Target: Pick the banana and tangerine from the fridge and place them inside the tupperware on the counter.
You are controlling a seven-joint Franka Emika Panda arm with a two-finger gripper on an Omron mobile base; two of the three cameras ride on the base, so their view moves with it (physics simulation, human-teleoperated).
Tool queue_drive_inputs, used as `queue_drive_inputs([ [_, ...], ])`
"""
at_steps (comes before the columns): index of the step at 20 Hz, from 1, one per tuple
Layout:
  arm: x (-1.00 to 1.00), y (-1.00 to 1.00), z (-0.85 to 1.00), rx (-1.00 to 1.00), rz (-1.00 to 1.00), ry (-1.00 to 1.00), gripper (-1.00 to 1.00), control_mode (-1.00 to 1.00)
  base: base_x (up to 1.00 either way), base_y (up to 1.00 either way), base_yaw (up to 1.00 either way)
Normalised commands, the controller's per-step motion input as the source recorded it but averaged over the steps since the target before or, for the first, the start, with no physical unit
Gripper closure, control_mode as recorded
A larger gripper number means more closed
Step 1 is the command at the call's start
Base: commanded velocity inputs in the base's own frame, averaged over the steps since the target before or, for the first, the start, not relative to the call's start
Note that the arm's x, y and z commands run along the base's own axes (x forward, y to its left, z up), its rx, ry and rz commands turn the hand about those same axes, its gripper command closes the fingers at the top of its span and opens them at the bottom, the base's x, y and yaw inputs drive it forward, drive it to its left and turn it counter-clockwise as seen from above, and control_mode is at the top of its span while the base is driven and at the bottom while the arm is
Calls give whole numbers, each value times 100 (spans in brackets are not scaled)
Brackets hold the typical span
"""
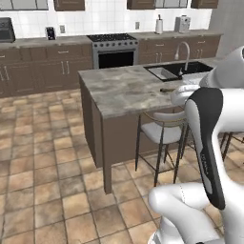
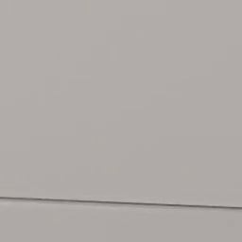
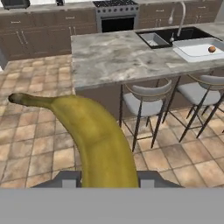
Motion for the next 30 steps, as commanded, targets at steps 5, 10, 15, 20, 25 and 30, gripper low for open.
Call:
queue_drive_inputs([
  [5,0,0,0,0,0,0,100,100,32,-100,-2],
  [10,0,0,0,0,0,0,100,100,41,-100,0],
  [15,0,0,0,0,0,0,100,100,44,-98,0],
  [20,0,0,0,0,0,0,100,100,47,-90,0],
  [25,0,0,0,0,0,0,100,100,58,-77,0],
  [30,0,0,0,0,0,0,100,100,80,-55,0],
])
